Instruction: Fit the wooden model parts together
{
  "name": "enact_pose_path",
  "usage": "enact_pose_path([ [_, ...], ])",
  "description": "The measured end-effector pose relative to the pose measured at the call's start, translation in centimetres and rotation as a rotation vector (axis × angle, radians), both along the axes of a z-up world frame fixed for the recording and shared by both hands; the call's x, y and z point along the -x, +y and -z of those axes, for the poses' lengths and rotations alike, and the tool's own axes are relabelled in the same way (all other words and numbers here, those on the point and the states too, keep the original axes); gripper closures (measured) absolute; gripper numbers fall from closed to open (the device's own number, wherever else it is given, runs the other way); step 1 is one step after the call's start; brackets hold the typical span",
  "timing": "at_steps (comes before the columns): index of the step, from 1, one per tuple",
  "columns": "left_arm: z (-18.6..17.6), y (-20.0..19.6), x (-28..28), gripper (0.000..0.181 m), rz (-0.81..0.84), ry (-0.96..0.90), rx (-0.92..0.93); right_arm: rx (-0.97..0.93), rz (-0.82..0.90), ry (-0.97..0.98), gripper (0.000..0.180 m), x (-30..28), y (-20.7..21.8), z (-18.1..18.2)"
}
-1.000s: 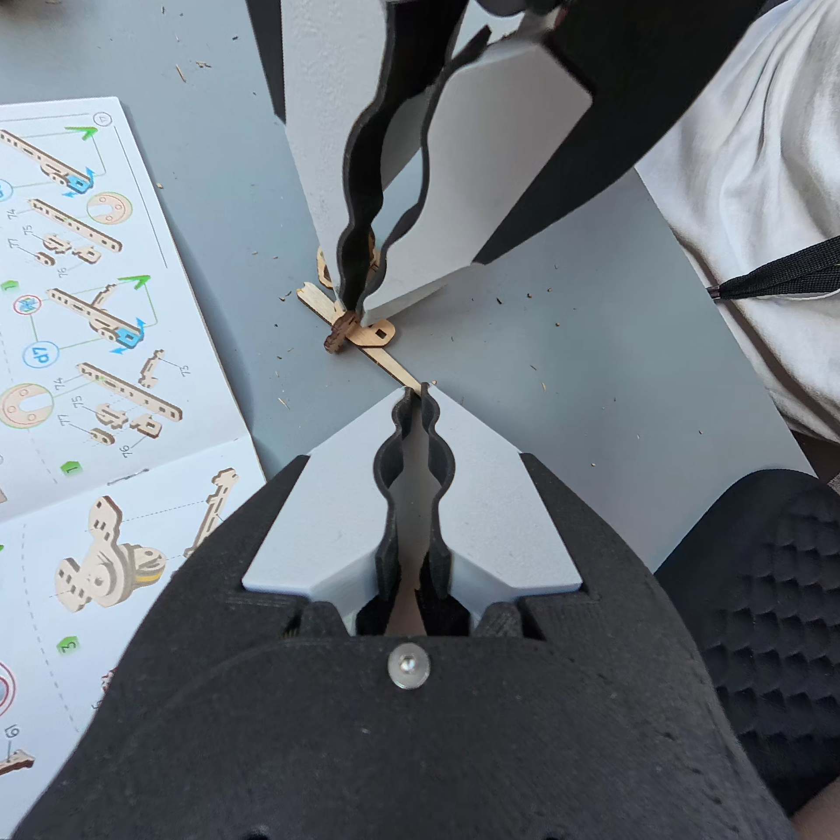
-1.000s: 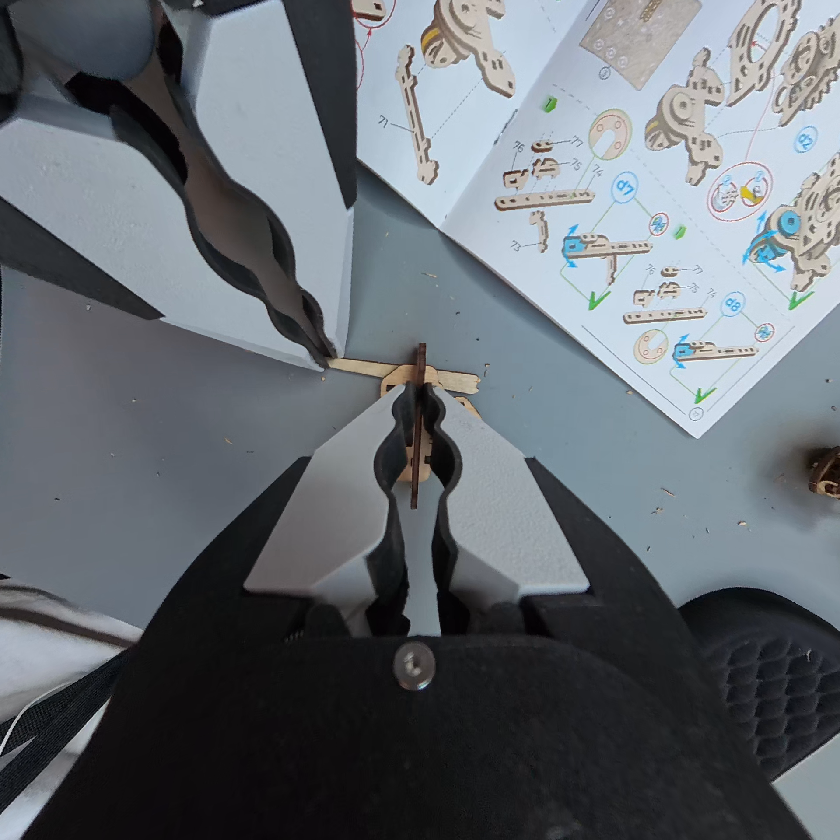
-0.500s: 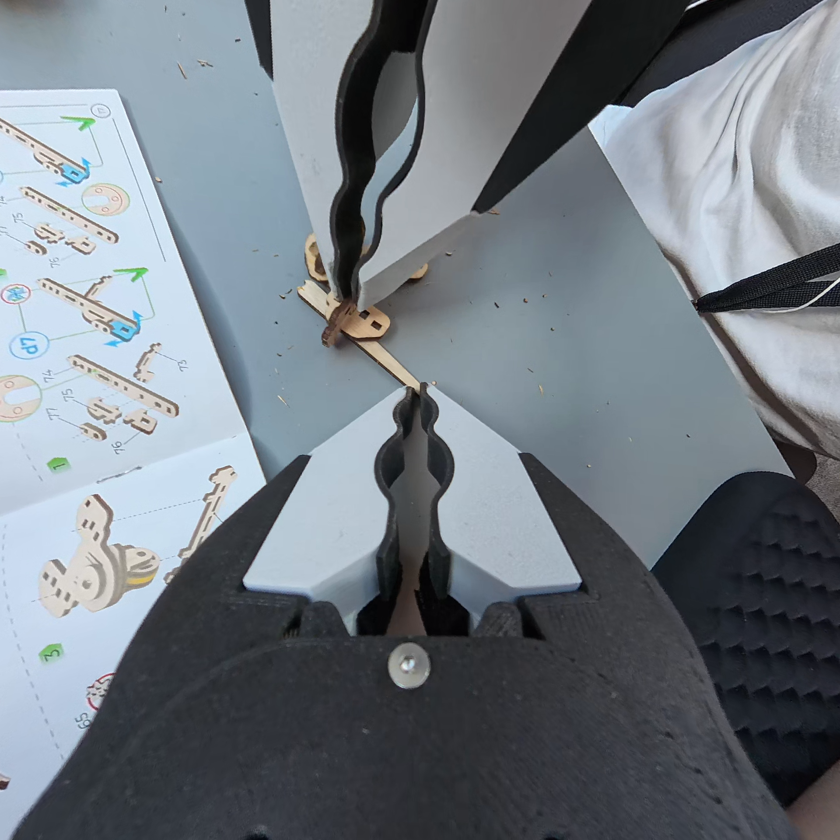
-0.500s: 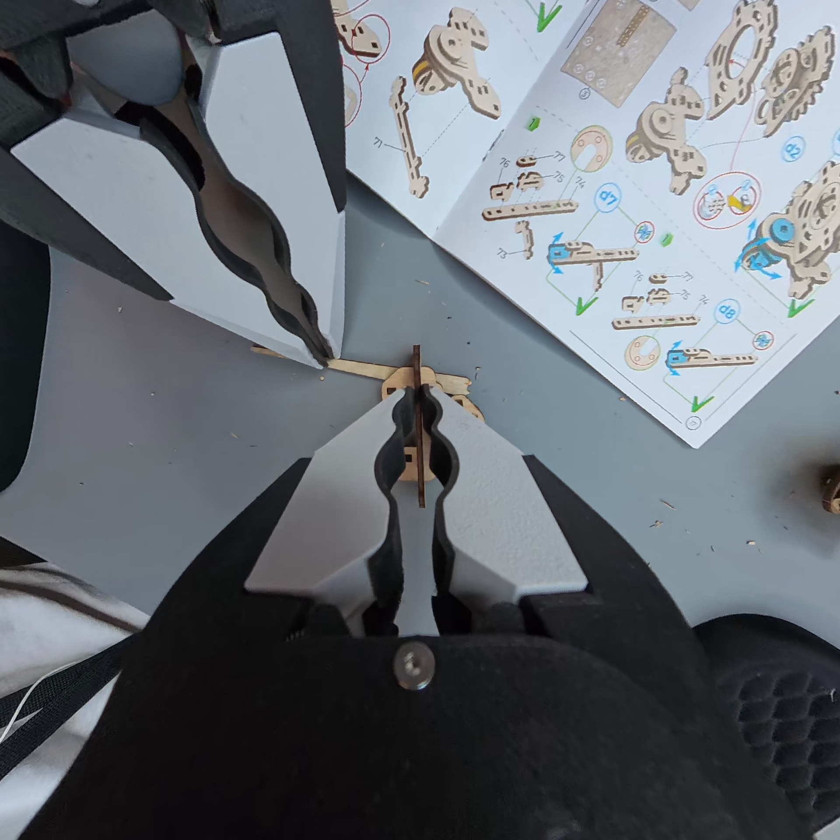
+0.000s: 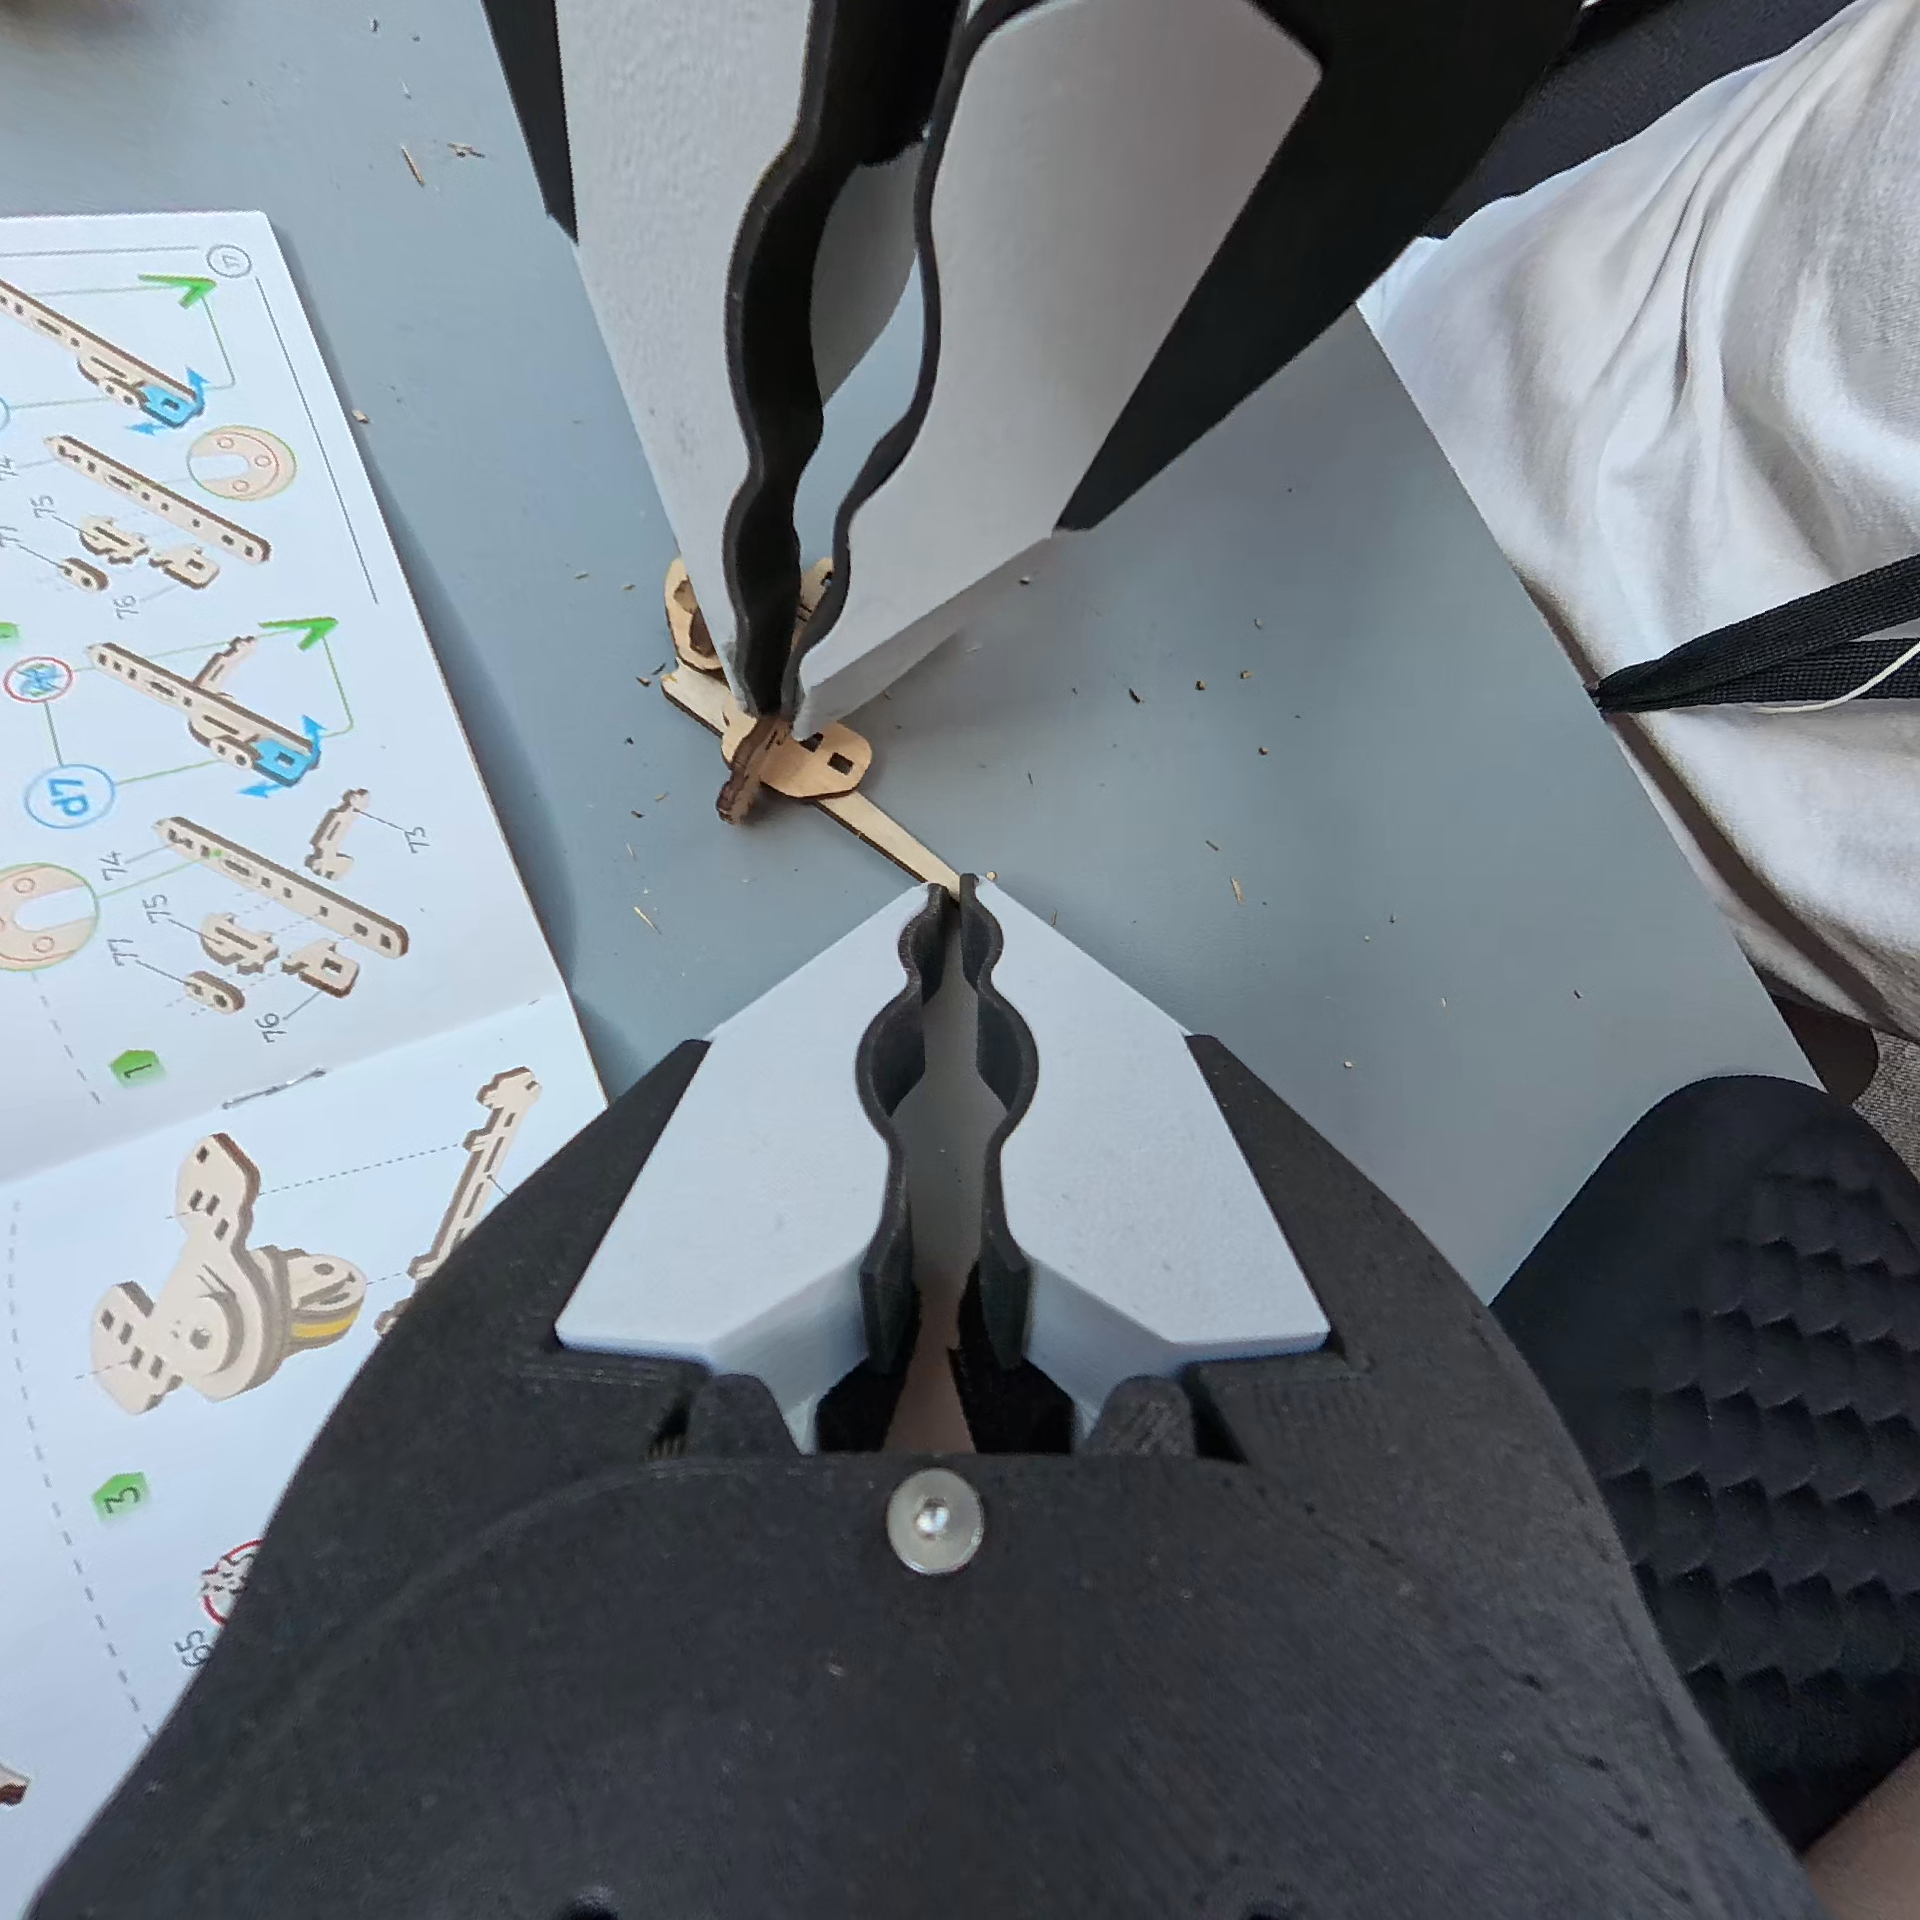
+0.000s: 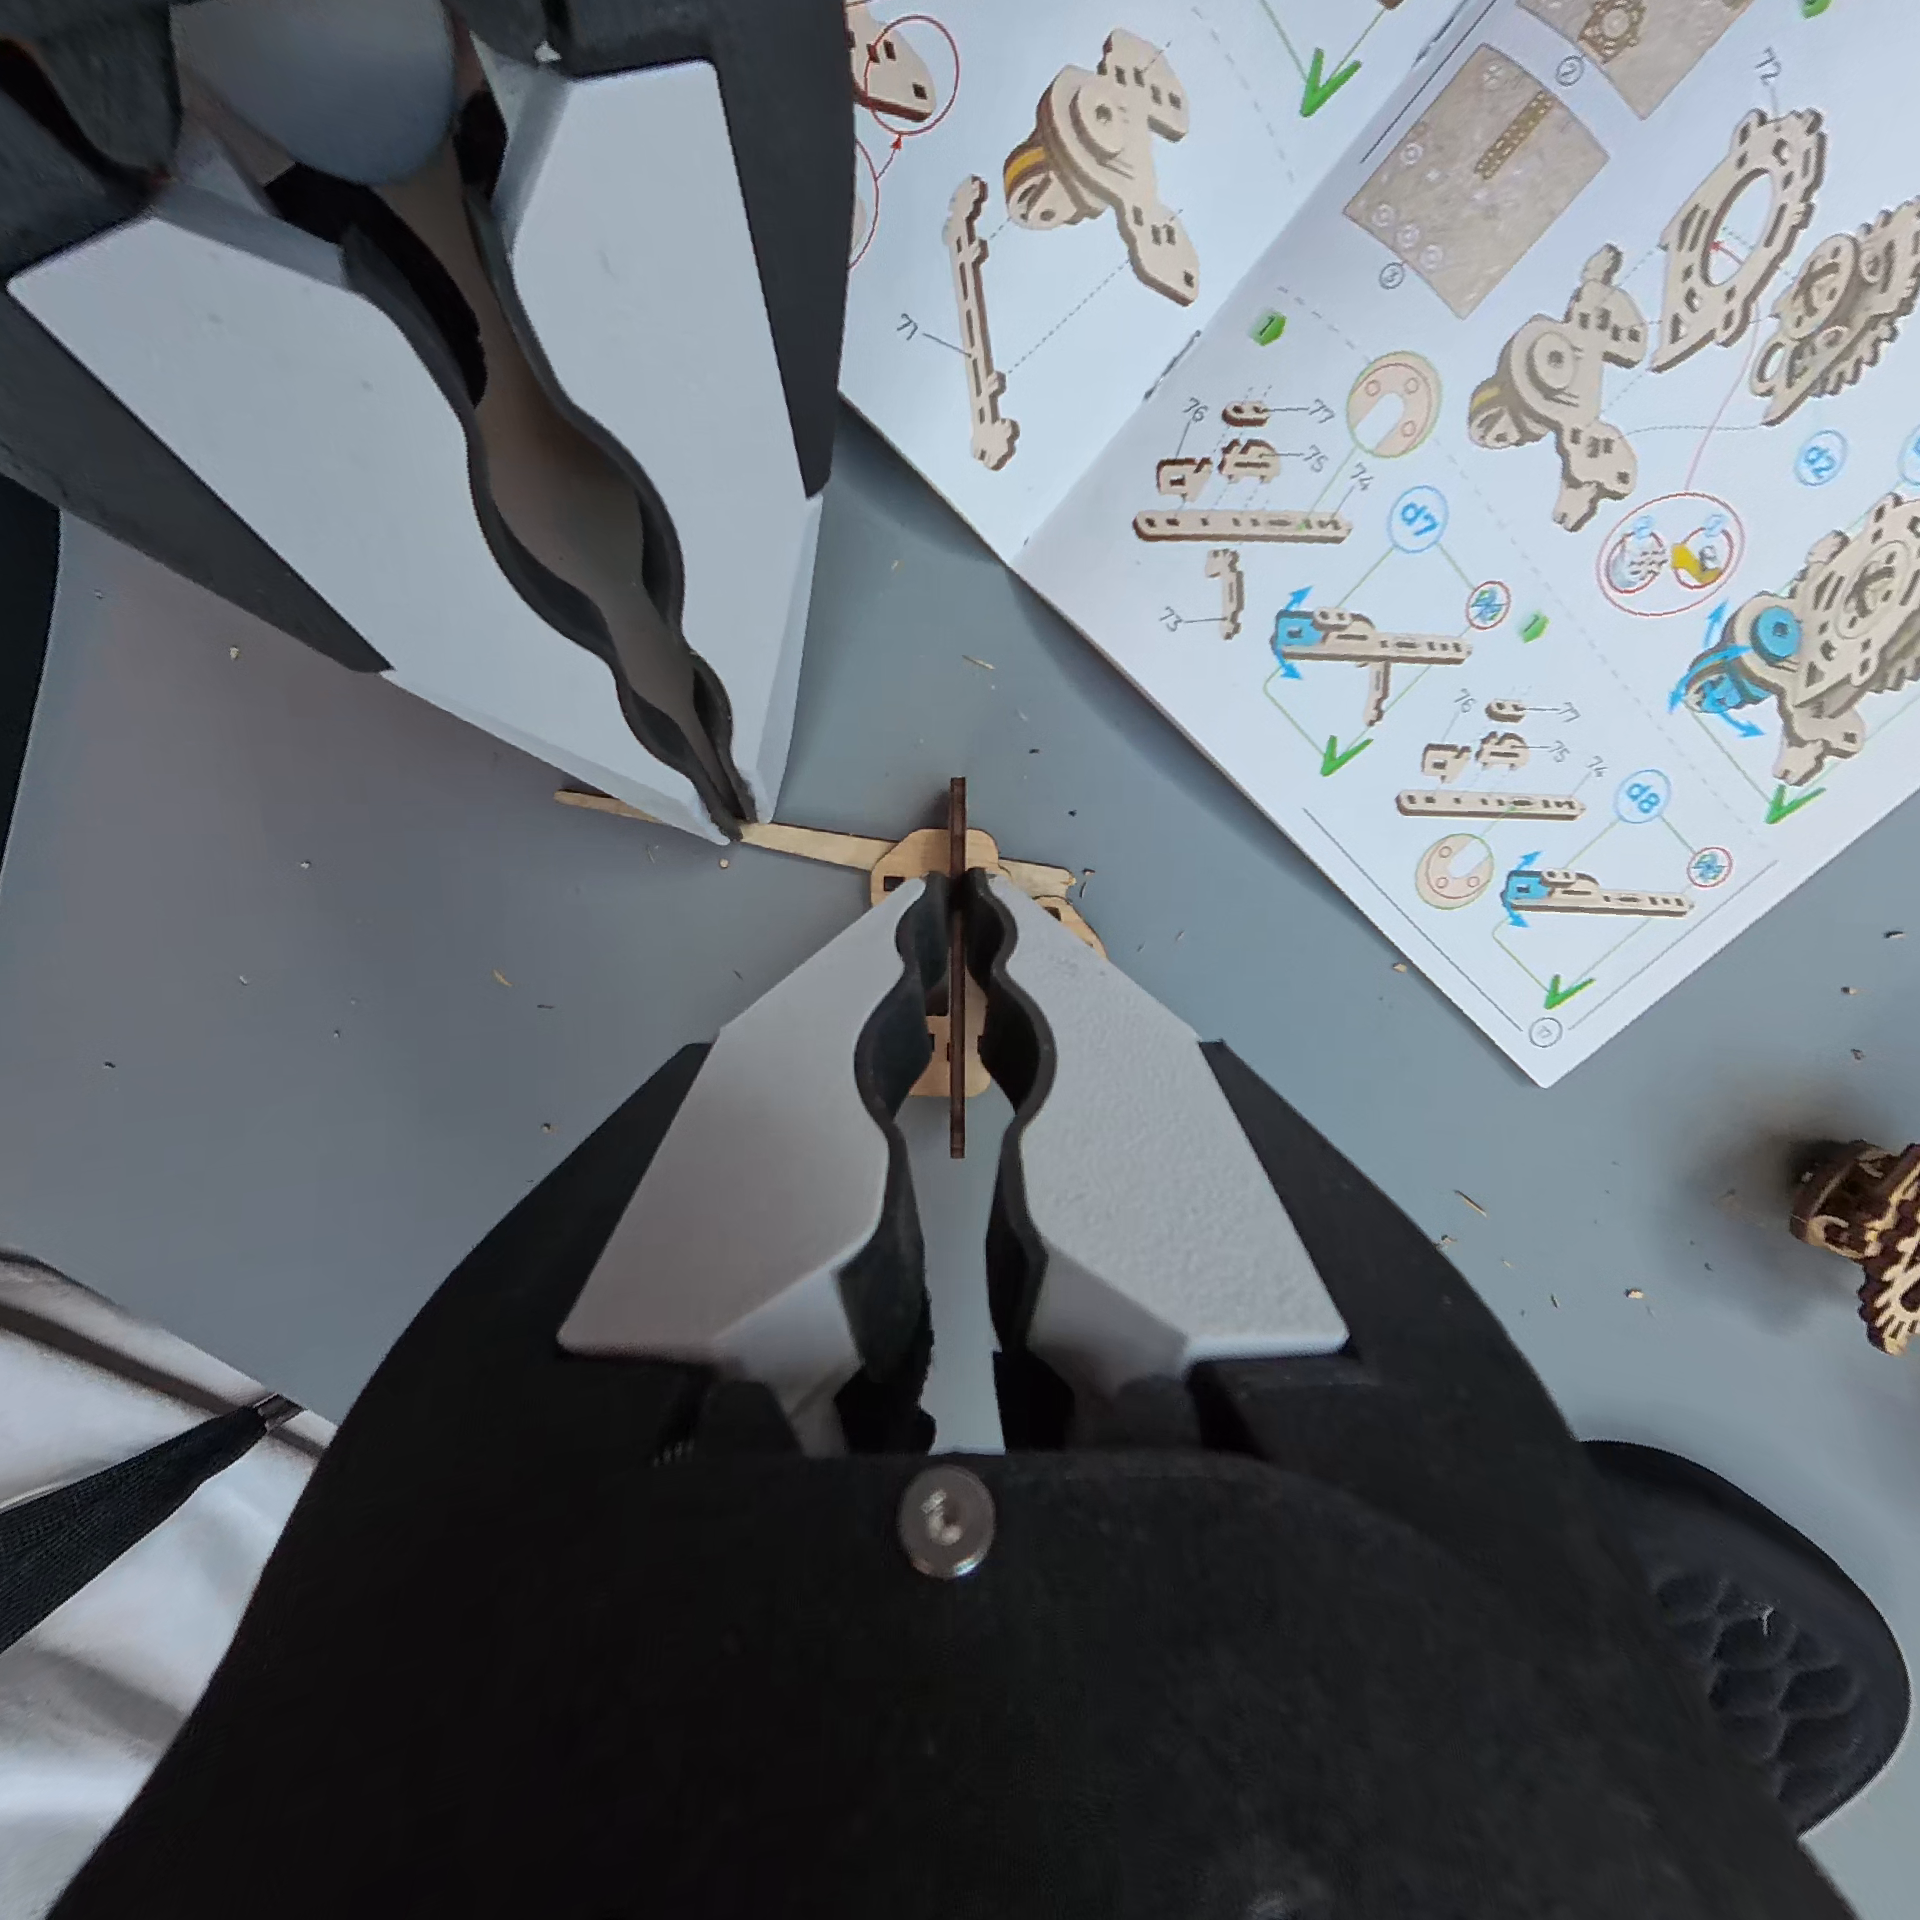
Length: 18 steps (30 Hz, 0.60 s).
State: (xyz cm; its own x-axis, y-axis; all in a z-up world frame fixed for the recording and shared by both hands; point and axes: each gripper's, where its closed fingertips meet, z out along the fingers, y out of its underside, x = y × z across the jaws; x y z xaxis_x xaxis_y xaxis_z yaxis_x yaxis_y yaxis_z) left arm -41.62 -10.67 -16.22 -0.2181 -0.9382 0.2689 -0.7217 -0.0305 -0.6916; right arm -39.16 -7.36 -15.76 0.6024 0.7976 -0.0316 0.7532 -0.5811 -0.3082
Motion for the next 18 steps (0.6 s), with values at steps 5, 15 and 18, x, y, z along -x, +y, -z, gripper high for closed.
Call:
enact_pose_path([
  [5, 0.0, 0.0, 0.0, 0.181, -0.002, 0.002, -0.001, -0.03, -0.028, -0.044, 0.177, -0.06, -0.07, 0.07],
  [15, -0.02, 0.0, 0.02, 0.181, -0.01, -0.01, 0.04, 0.021, -0.058, -0.087, 0.176, -0.1, -0.13, 0.22],
  [18, -0.01, -0.09, 0.13, 0.181, -0.008, 0.002, 0.061, 0.049, -0.058, -0.077, 0.176, -0.1, -0.12, 0.35],
])
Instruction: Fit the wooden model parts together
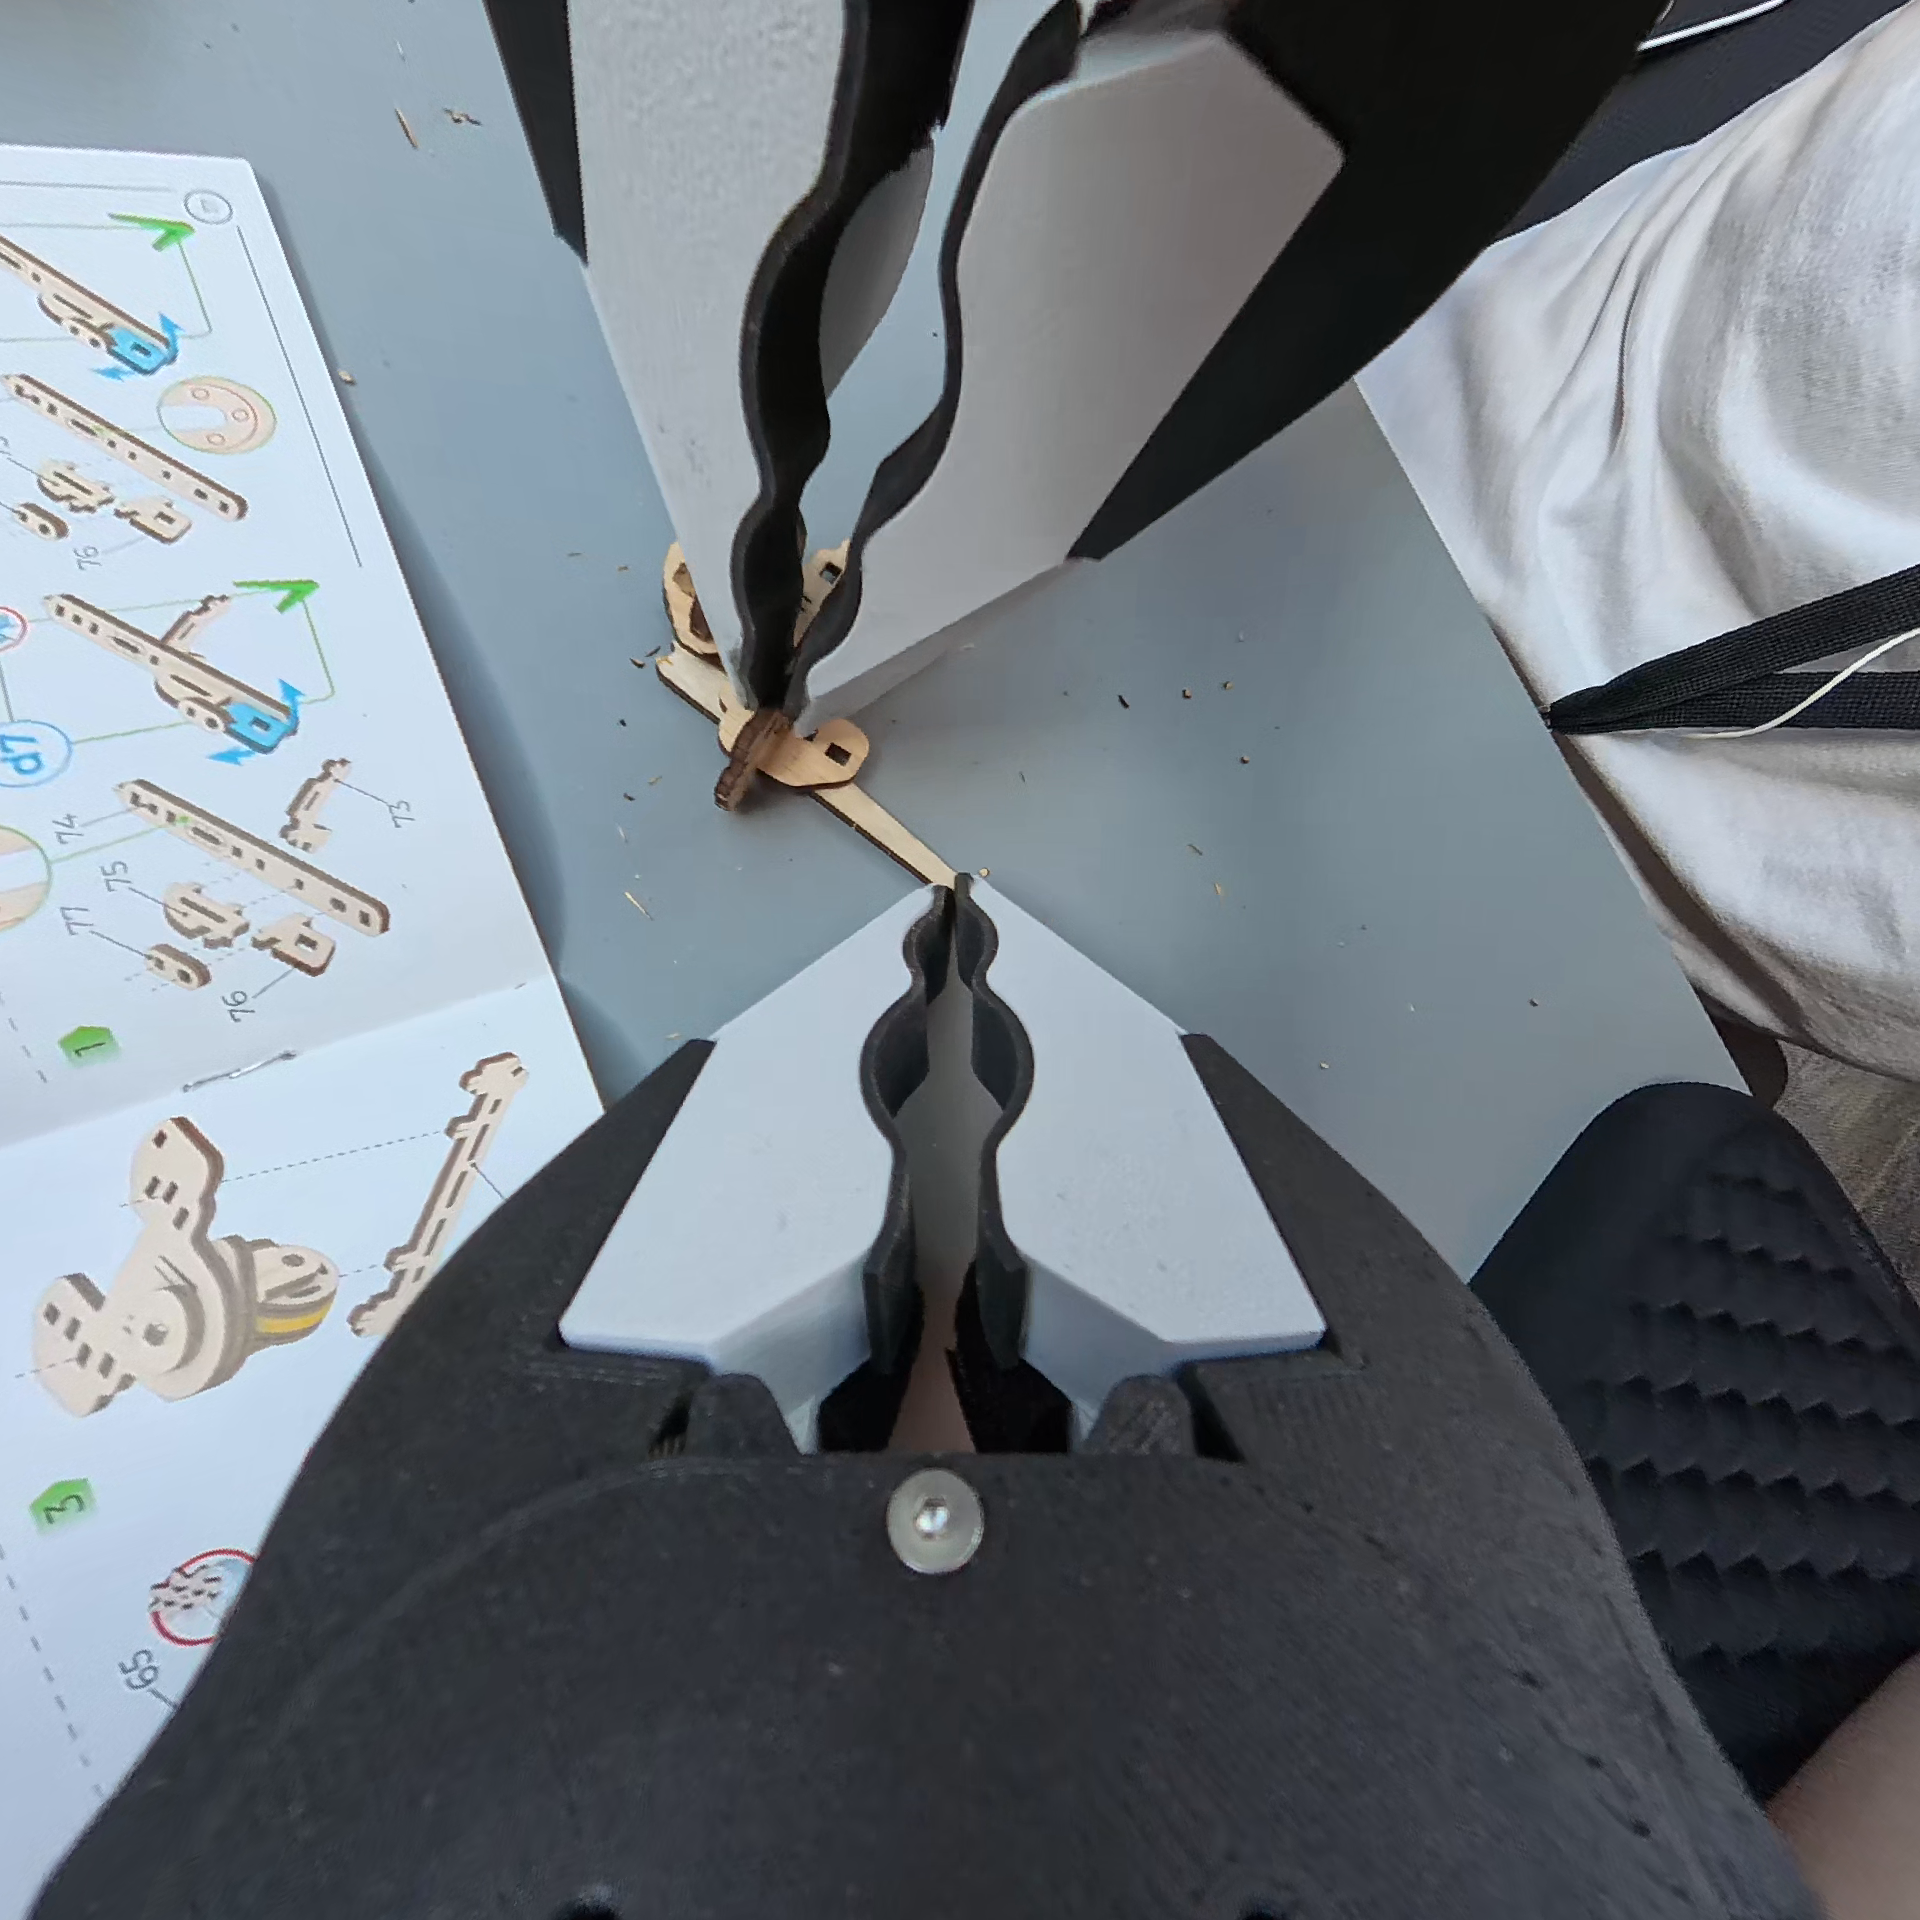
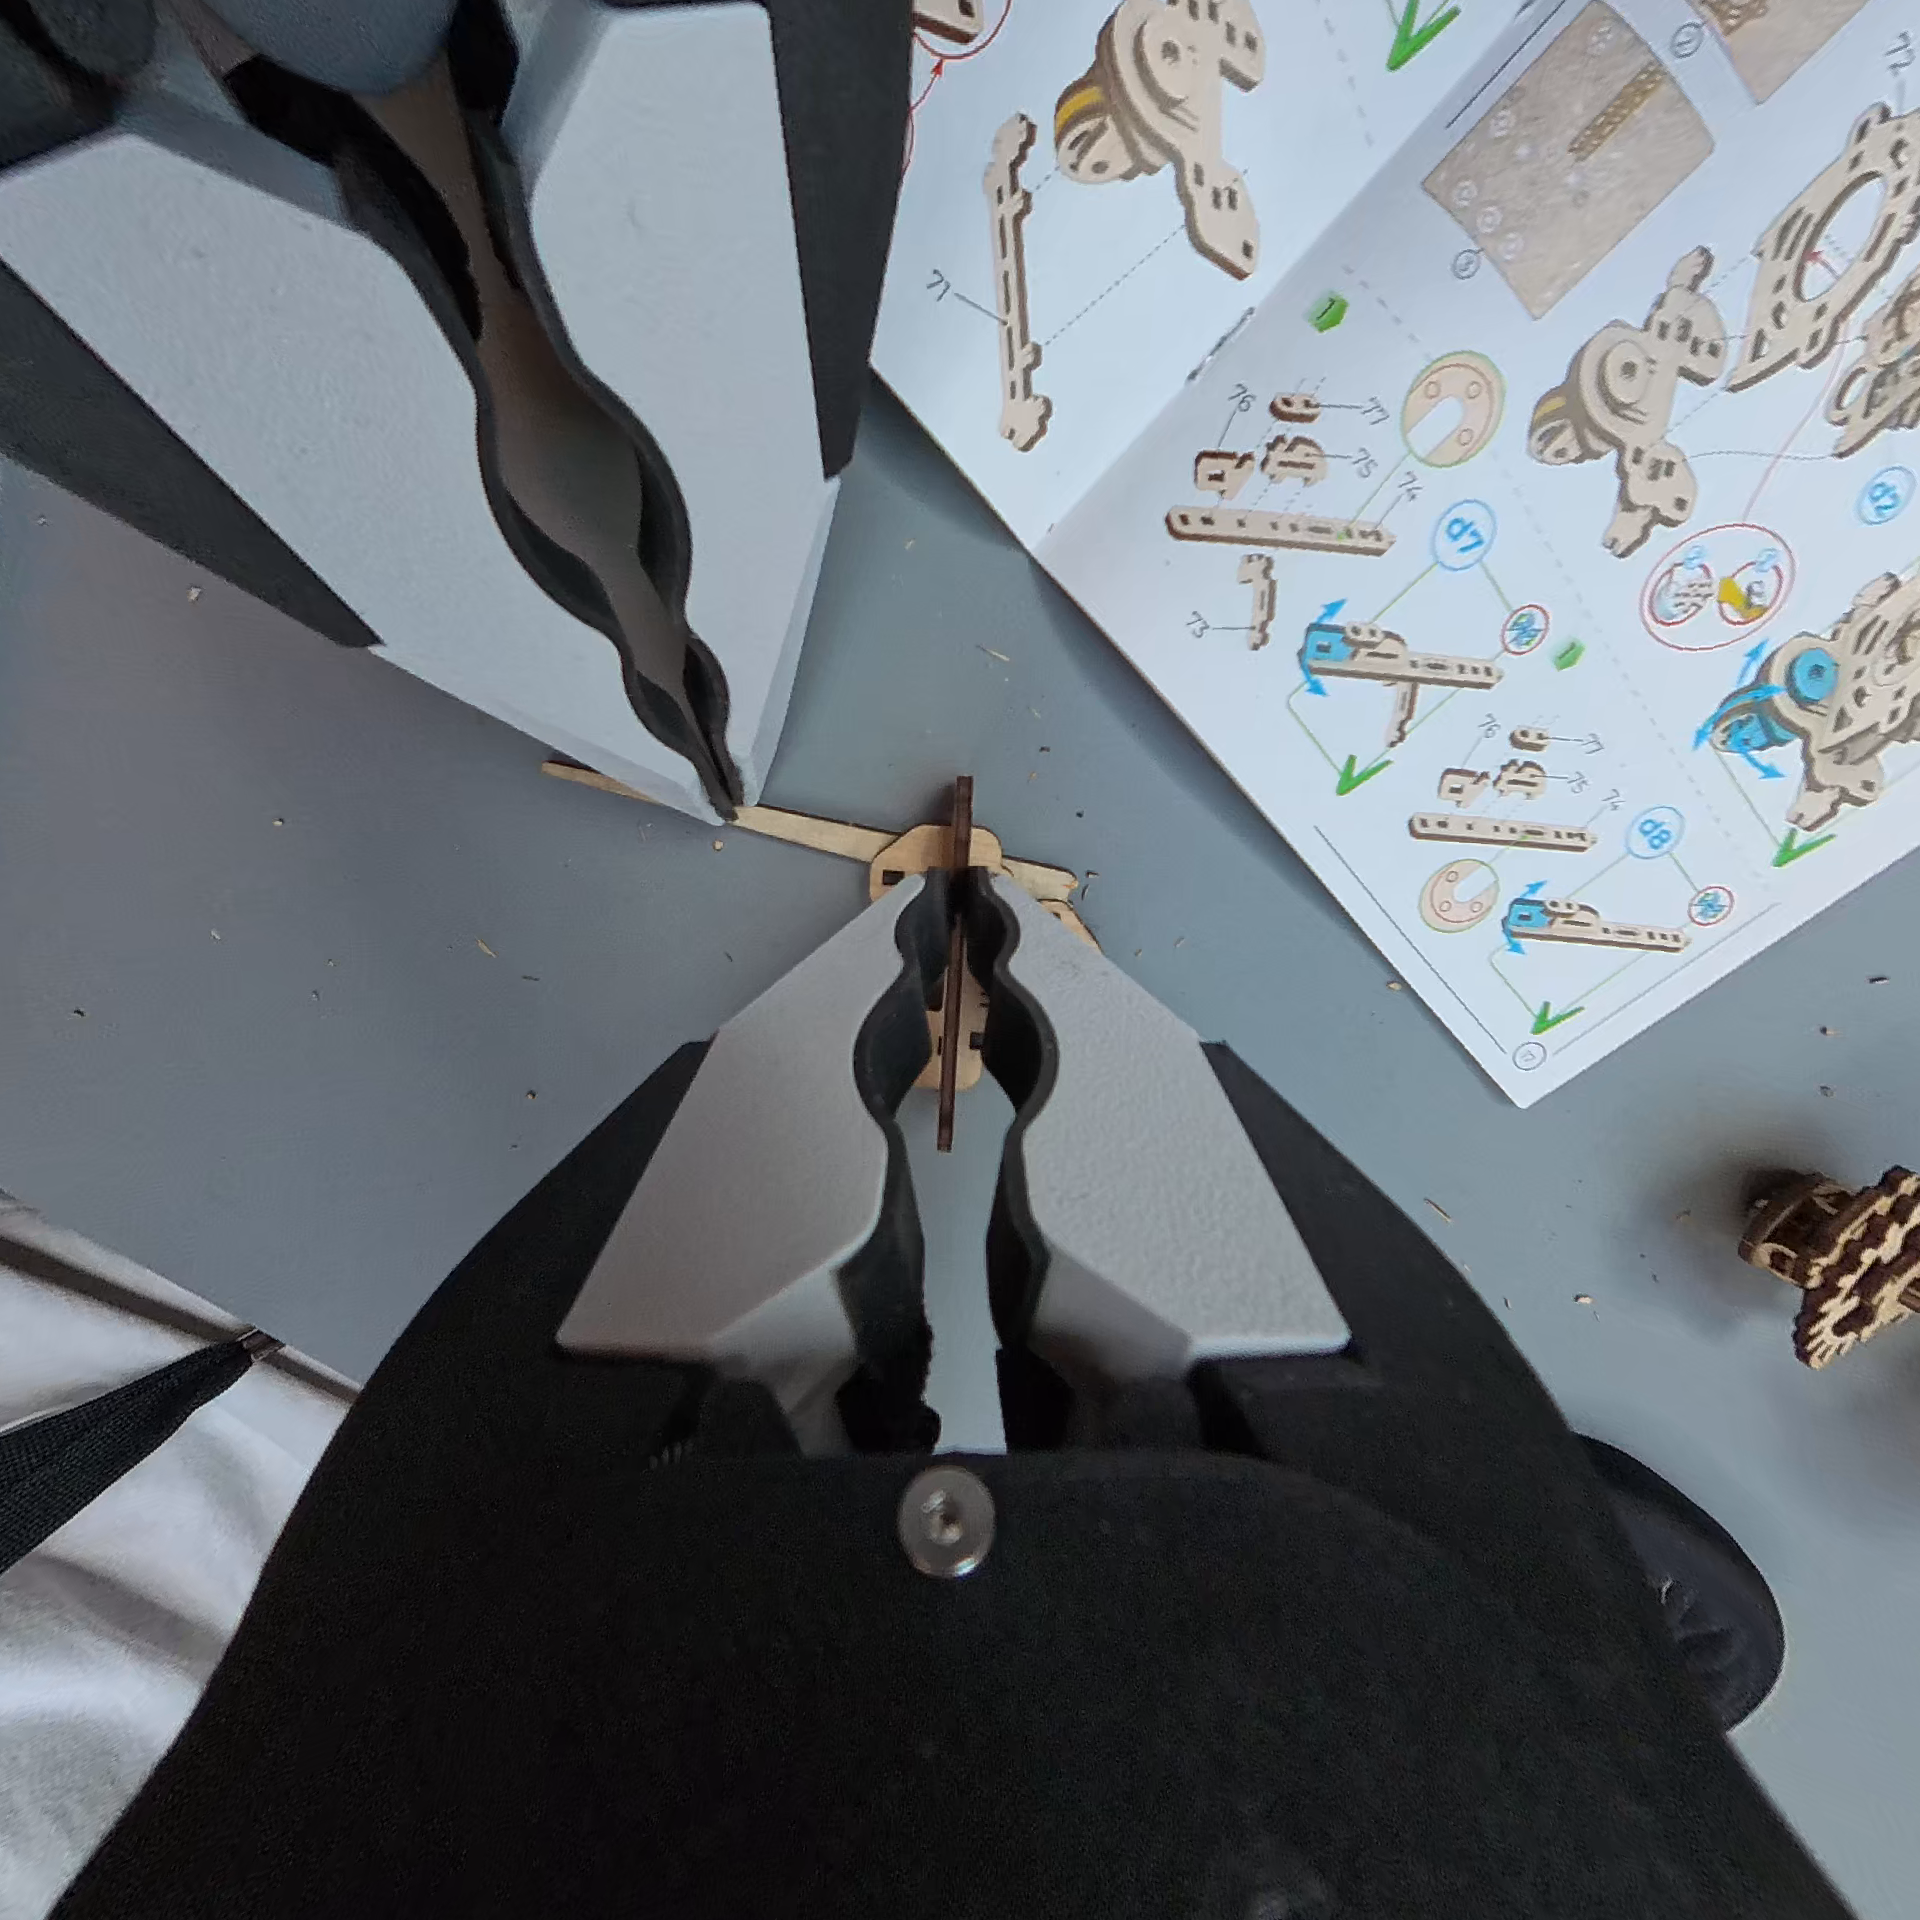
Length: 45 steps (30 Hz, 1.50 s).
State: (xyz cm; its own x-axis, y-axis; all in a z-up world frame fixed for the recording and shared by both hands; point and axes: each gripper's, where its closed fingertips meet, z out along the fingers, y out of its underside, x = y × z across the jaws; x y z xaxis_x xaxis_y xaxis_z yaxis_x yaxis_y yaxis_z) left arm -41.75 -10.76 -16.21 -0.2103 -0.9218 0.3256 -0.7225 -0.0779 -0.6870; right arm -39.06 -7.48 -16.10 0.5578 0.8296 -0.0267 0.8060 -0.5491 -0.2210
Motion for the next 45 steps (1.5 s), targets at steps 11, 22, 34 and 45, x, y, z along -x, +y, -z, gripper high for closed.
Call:
enact_pose_path([
  [11, 0.0, 0.0, 0.0, 0.181, 0.005, -0.014, 0.019, -0.015, 0.002, -0.053, 0.167, -0.7, 0.5, -0.1],
  [22, 0.0, 0.0, 0.0, 0.181, 0.007, -0.017, 0.017, -0.003, 0.051, 0.034, 0.161, -0.6, 1.2, -0.9],
  [34, 0.0, -0.1, 0.0, 0.181, 0.011, -0.017, 0.016, 0.009, 0.026, -0.034, 0.178, -0.9, 1.0, -0.3],
  [45, 0.0, -0.1, 0.0, 0.181, 0.011, -0.017, 0.024, -0.006, -0.044, -0.016, 0.178, -0.2, 0.1, -1.7],
])
